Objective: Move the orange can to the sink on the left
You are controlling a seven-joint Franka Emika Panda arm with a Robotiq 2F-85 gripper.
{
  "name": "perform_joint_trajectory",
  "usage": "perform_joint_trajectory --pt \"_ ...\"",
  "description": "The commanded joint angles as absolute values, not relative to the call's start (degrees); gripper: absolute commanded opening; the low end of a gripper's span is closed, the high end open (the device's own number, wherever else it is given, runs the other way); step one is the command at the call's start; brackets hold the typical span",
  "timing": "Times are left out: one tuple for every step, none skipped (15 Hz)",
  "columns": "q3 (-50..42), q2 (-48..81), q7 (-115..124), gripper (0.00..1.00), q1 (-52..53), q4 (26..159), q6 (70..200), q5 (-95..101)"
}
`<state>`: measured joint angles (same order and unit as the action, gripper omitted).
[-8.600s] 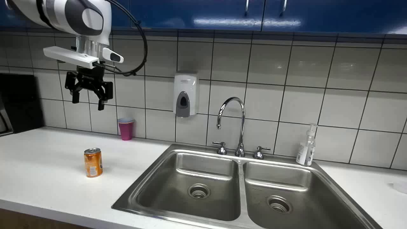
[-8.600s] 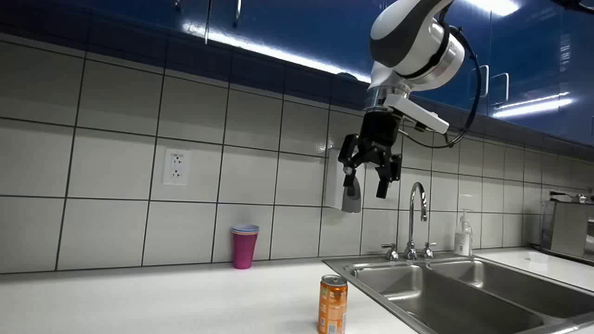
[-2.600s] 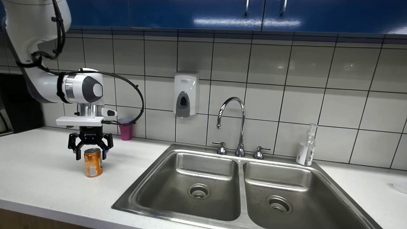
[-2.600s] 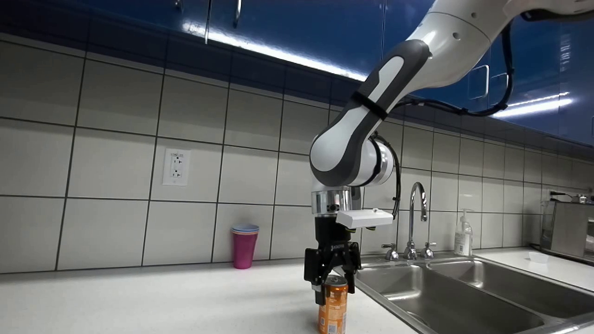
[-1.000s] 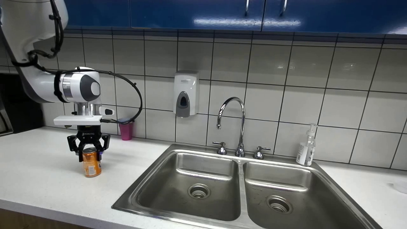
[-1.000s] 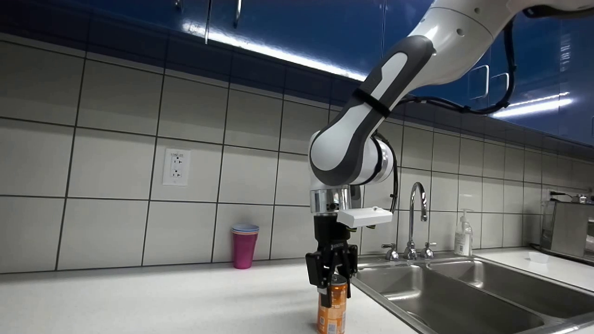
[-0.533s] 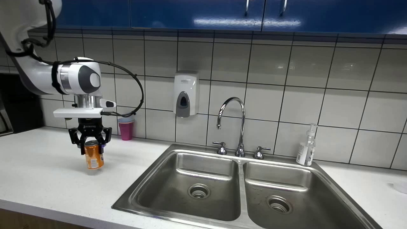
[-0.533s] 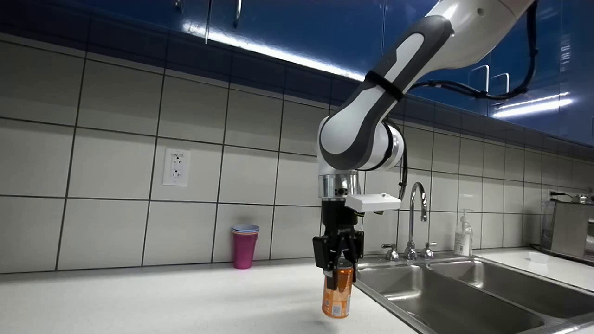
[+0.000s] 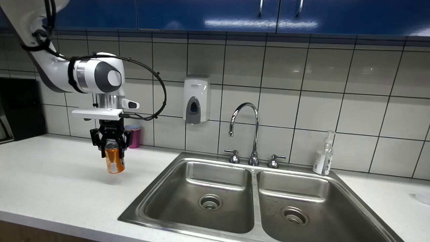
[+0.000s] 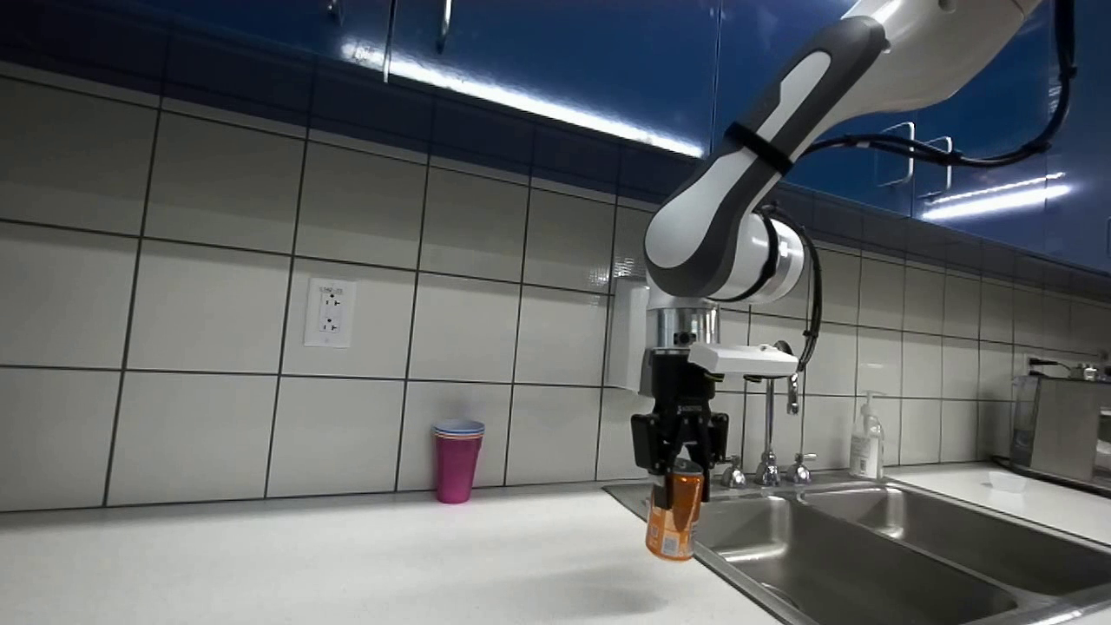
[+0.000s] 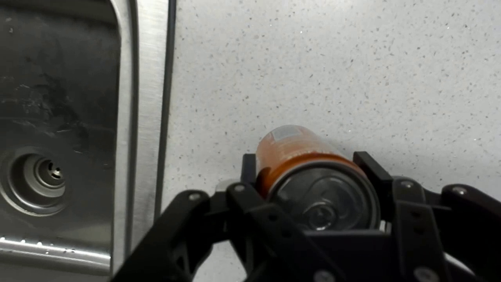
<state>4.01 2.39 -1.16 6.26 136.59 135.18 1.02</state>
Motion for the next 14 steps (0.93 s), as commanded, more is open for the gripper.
perform_joint_trajectory --pt "2.8 -1.0 -3.1 0.38 4.0 138.2 133.4 -0.3" --pt "2.2 -1.1 -2.9 0.38 3.5 138.3 133.2 0.1" --pt "1.8 -1.3 -2.7 0.38 3.1 138.4 132.9 0.4" --pt "1.4 -1.3 -2.5 0.38 2.6 138.5 132.8 0.7" --pt "1.0 -1.3 -2.4 0.38 2.3 138.5 132.6 0.9" --pt "0.6 -1.4 -2.1 0.38 2.0 138.5 132.4 1.3" --pt "0.3 -1.4 -1.9 0.38 1.7 138.7 132.2 1.5" --pt "-0.1 -1.5 -1.7 0.38 1.3 138.8 132.0 1.8" --pt "-0.6 -1.6 -1.6 0.38 0.9 138.8 131.9 2.2" --pt "-1.1 -1.6 -1.7 0.38 0.4 139.0 132.0 2.1" --pt "-1.6 -1.7 -1.7 0.38 -0.1 139.1 132.1 2.1" --pt "-2.2 -1.8 -1.8 0.38 -0.7 139.3 132.2 1.9" --pt "-2.8 -1.8 -1.9 0.38 -1.3 139.3 132.2 1.6" --pt "-3.5 -2.0 -1.8 0.38 -1.9 139.5 132.2 1.5"
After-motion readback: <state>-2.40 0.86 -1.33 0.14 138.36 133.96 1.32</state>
